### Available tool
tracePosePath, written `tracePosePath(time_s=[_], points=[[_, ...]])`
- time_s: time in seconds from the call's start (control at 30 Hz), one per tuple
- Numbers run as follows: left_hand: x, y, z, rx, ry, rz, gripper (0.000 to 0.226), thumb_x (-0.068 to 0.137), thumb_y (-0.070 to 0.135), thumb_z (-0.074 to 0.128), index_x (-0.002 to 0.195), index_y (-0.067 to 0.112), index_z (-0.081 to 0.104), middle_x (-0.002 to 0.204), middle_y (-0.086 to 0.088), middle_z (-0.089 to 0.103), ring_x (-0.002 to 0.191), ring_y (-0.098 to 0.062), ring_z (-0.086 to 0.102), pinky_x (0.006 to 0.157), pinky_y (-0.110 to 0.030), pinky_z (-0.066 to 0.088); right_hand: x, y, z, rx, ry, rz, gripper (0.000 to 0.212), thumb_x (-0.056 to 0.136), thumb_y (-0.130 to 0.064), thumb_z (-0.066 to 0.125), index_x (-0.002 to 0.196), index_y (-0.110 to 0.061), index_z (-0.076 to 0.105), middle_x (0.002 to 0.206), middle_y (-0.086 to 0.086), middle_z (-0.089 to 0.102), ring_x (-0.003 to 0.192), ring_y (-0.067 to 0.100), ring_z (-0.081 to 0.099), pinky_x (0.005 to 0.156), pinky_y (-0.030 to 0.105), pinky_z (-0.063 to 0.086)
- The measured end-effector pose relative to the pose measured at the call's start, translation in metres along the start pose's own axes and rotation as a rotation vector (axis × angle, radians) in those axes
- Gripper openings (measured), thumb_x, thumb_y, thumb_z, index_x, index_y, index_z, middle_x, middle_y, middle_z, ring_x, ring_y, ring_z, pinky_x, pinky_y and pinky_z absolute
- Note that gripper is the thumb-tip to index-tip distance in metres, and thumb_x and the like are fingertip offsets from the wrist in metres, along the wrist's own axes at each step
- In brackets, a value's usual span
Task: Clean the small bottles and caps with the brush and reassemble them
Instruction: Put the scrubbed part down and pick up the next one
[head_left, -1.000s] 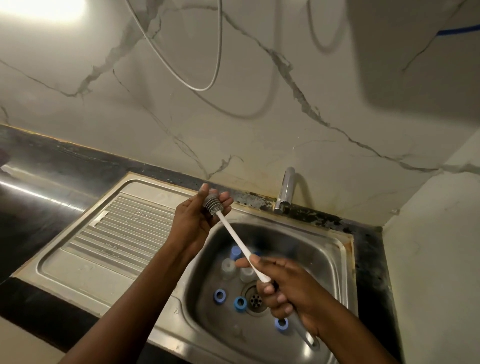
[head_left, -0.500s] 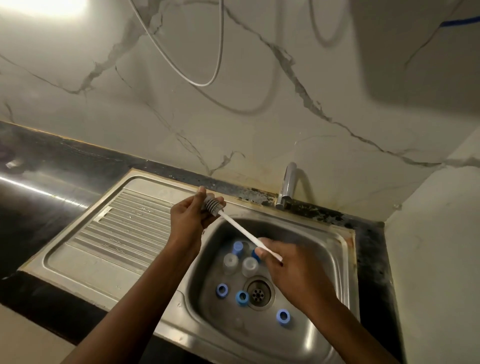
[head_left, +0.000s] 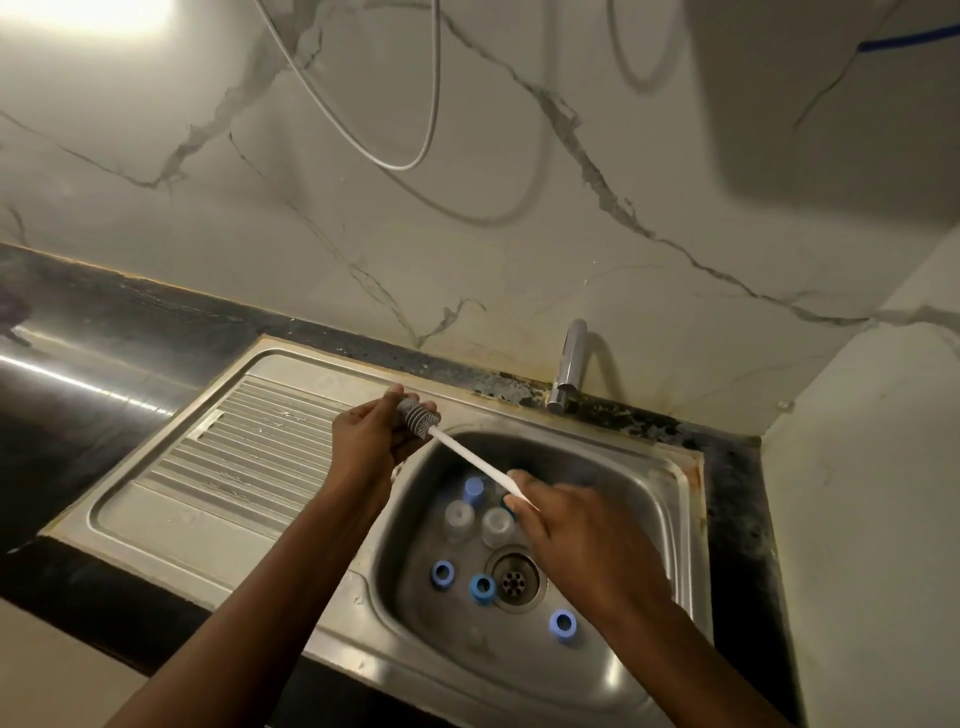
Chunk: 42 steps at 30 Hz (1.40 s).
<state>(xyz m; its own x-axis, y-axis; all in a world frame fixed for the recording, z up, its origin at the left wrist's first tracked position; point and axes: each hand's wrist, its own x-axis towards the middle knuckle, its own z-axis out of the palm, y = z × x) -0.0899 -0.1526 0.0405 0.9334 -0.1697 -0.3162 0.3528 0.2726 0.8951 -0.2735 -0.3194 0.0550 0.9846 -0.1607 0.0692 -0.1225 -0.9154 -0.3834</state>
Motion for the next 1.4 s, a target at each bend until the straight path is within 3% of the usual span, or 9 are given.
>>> tracePosePath(time_s=[0.07, 0.13, 0.3, 0.63, 0.73, 0.87, 1.0, 1.23, 1.4], points=[[-0.001, -0.002, -0.001, 0.000, 0.029, -0.041, 0.027, 0.107, 0.021, 0.060, 0.117, -0.002, 0.067, 0.108, -0.025, 0.077, 0.100, -0.034, 0.078, 0.082, -0.043, 0.067, -0.004, 0.010, 0.004, -0.289, 0.098, -0.145, 0.053, 0.098, -0.036, 0.070, 0.147, -0.027, 0.055, 0.077, -0.007, 0.061, 0.052, 0.004, 0.045, 0.047, 0.014, 0.023], [0.000, -0.002, -0.001, -0.012, 0.029, -0.076, 0.029, 0.107, 0.021, 0.059, 0.122, -0.003, 0.065, 0.108, -0.024, 0.077, 0.100, -0.034, 0.078, 0.078, -0.042, 0.067, -0.007, 0.020, 0.011, -0.429, 0.151, -0.220, 0.073, 0.076, -0.027, 0.092, 0.142, -0.019, 0.062, 0.071, -0.004, 0.060, 0.052, 0.005, 0.049, 0.047, 0.015, 0.025], [-0.006, 0.005, 0.003, -0.131, -0.037, -0.234, 0.028, 0.110, 0.023, 0.053, 0.120, 0.000, 0.065, 0.108, -0.022, 0.078, 0.093, -0.032, 0.079, 0.078, -0.042, 0.067, -0.013, 0.032, 0.009, -0.478, 0.265, -0.239, 0.086, 0.064, -0.015, 0.096, 0.143, -0.016, 0.062, 0.079, -0.001, 0.065, 0.059, 0.011, 0.058, 0.047, 0.019, 0.034], [-0.002, 0.016, -0.003, -0.192, -0.141, -0.224, 0.037, 0.110, 0.034, 0.051, 0.126, 0.004, 0.067, 0.115, -0.019, 0.077, 0.099, -0.030, 0.078, 0.081, -0.039, 0.066, -0.022, 0.056, -0.001, -0.342, 0.333, -0.256, 0.056, 0.095, -0.022, 0.073, 0.148, -0.017, 0.054, 0.082, -0.003, 0.067, 0.061, 0.008, 0.059, 0.048, 0.019, 0.046], [-0.003, 0.023, -0.004, -0.093, -0.193, -0.191, 0.036, 0.107, 0.036, 0.056, 0.128, 0.010, 0.070, 0.129, -0.015, 0.070, 0.114, -0.032, 0.069, 0.086, -0.039, 0.063, -0.019, 0.046, -0.013, -0.084, 0.400, -0.054, 0.040, 0.107, -0.043, 0.049, 0.138, -0.024, 0.065, 0.081, -0.009, 0.070, 0.065, 0.003, 0.060, 0.054, 0.011, 0.044], [-0.014, 0.028, 0.002, -0.036, -0.210, -0.119, 0.035, 0.096, 0.027, 0.071, 0.127, 0.011, 0.074, 0.127, -0.011, 0.062, 0.101, -0.026, 0.063, 0.078, -0.030, 0.062, -0.012, 0.032, -0.016, 0.217, 0.402, 0.119, 0.051, 0.095, -0.060, 0.049, 0.129, -0.030, 0.072, 0.097, -0.013, 0.076, 0.077, -0.002, 0.065, 0.068, 0.007, 0.044], [-0.020, 0.030, 0.003, -0.104, -0.213, -0.120, 0.032, 0.091, 0.026, 0.073, 0.115, 0.004, 0.071, 0.097, -0.017, 0.072, 0.074, -0.018, 0.070, 0.068, -0.025, 0.064, -0.008, 0.022, -0.012, 0.347, 0.389, 0.128, 0.043, 0.100, -0.057, 0.049, 0.128, -0.033, 0.072, 0.083, -0.017, 0.073, 0.073, -0.004, 0.068, 0.064, 0.016, 0.057], [-0.019, 0.025, 0.010, -0.150, -0.161, -0.124, 0.025, 0.108, 0.017, 0.055, 0.120, -0.002, 0.065, 0.089, -0.018, 0.074, 0.065, -0.016, 0.064, 0.054, -0.021, 0.057, -0.007, 0.007, 0.005, 0.401, 0.273, 0.087, 0.040, 0.104, -0.049, 0.050, 0.141, -0.038, 0.061, 0.070, -0.014, 0.063, 0.073, 0.003, 0.065, 0.059, 0.016, 0.051], [-0.021, 0.016, 0.017, -0.015, -0.139, -0.076, 0.020, 0.109, 0.005, 0.045, 0.107, 0.001, 0.064, 0.080, -0.016, 0.068, 0.059, -0.015, 0.055, 0.049, -0.021, 0.046, 0.002, 0.003, 0.006, 0.314, 0.258, 0.075, 0.043, 0.105, -0.051, 0.045, 0.143, -0.036, 0.060, 0.073, -0.019, 0.057, 0.080, -0.002, 0.062, 0.067, 0.011, 0.049]])
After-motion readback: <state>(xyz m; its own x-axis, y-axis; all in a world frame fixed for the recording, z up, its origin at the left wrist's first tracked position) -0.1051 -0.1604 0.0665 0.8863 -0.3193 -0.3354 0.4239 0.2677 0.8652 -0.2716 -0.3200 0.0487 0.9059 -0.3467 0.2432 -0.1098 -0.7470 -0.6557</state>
